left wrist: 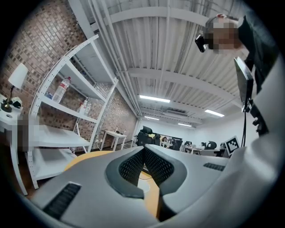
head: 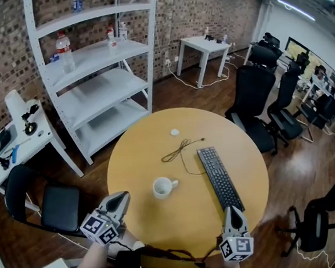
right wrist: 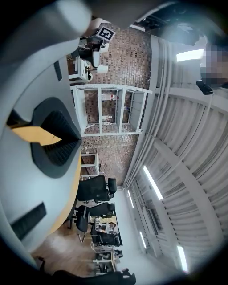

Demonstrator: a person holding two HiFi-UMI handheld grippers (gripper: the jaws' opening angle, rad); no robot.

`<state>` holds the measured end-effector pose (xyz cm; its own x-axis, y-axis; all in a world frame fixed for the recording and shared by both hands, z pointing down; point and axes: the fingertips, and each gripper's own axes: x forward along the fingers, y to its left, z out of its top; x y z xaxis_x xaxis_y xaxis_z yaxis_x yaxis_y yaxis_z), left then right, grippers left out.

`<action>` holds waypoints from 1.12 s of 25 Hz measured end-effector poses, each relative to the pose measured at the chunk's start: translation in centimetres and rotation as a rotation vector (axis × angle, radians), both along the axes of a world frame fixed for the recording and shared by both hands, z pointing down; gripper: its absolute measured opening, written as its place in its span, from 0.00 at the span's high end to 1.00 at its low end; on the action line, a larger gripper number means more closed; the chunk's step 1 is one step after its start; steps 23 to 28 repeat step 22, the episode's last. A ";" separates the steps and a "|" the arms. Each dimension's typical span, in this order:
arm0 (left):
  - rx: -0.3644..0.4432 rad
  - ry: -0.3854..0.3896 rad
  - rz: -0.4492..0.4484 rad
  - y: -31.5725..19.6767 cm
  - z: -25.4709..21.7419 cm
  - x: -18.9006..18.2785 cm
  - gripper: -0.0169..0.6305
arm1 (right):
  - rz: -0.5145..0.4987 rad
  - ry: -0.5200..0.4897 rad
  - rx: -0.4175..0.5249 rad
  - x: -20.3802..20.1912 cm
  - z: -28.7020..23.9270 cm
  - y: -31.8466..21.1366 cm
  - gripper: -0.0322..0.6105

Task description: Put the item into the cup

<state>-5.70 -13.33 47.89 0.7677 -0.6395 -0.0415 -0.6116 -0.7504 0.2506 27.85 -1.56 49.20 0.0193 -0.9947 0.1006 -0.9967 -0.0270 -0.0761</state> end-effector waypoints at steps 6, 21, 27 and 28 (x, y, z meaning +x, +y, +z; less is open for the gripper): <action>-0.013 -0.007 0.001 0.4 0.6 0.0 0.97 | 0.003 -0.025 0.016 0.1 0.1 0.3 0.94; -0.029 -0.021 -0.049 0.6 0.9 -2.0 0.97 | -0.027 -0.012 0.013 -1.0 -0.1 -0.9 0.94; -0.029 -0.024 -0.048 0.7 0.9 -1.9 0.97 | -0.027 -0.010 0.009 -1.0 0.0 -0.9 0.94; -0.029 -0.024 -0.048 0.7 0.9 -1.9 0.97 | -0.027 -0.010 0.009 -1.0 0.0 -0.9 0.94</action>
